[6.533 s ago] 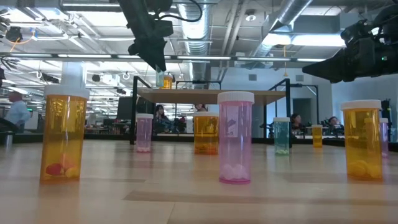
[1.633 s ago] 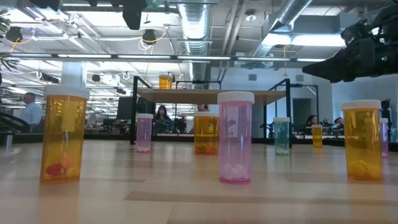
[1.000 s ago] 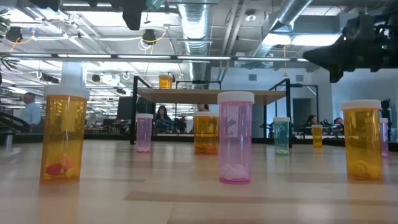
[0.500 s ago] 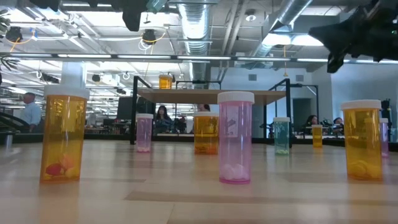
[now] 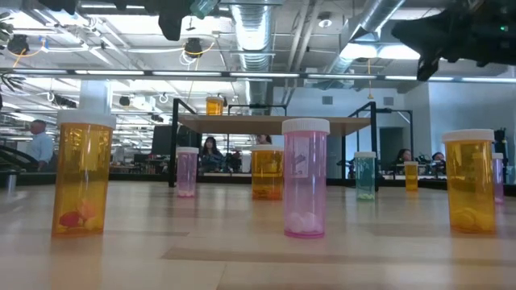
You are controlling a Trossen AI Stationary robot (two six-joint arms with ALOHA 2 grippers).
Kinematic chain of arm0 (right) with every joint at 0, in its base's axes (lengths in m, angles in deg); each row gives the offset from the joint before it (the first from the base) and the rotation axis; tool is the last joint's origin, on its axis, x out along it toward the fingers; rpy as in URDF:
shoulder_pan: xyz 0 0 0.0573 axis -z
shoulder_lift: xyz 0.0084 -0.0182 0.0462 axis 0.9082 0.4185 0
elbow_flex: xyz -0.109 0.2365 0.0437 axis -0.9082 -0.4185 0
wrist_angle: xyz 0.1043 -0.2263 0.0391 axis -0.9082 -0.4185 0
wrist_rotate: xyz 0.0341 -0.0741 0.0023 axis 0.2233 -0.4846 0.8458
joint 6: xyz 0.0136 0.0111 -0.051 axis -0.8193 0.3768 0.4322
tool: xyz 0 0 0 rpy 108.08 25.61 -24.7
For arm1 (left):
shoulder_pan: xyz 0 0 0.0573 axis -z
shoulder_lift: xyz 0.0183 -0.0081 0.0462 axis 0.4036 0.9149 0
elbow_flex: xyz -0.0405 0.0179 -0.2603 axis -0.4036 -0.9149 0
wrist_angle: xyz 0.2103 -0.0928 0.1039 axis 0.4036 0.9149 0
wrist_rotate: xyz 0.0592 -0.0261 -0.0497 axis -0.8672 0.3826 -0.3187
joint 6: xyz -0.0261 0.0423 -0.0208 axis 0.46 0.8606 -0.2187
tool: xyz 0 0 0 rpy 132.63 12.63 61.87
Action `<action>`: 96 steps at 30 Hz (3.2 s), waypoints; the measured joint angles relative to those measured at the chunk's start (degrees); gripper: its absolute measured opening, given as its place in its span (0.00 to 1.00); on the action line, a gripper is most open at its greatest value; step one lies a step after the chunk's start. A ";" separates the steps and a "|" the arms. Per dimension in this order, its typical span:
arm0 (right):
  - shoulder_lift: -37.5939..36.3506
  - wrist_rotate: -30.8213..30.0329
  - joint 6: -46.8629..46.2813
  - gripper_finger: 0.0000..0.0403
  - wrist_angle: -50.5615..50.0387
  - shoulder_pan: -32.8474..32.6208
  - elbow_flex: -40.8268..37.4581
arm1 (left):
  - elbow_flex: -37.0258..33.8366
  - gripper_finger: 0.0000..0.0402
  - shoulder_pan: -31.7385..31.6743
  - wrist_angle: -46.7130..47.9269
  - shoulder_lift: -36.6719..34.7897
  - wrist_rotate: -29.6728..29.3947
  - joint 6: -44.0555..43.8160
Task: Pick and place medicine bottles onto shelf by color
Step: Put the blue pill bottle on the shelf
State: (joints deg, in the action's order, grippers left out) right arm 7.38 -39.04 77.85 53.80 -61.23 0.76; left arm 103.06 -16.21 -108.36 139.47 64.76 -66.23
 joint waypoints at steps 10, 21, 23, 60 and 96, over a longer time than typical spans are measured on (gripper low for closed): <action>18.70 0.20 2.36 0.29 10.13 -1.46 5.82 | 0.00 0.19 0.00 1.28 0.01 -0.13 -0.04; 34.03 0.33 6.47 0.35 11.86 -1.92 13.11 | 0.00 0.19 0.00 1.71 0.02 -0.13 -0.14; 34.21 0.35 6.72 0.35 11.03 -1.62 14.25 | 0.00 0.19 0.00 1.71 0.02 -0.12 -0.19; 34.06 1.88 5.46 0.45 12.03 -4.81 15.61 | 0.09 0.19 -0.34 -6.87 5.66 2.46 0.23; 46.08 1.84 10.23 0.58 17.32 -8.90 25.68 | 1.09 0.23 -1.17 -19.25 13.38 6.23 0.04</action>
State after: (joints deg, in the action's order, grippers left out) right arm 53.46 -37.20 88.07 71.12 -70.12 26.44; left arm 104.15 -17.38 -127.61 152.85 70.99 -66.19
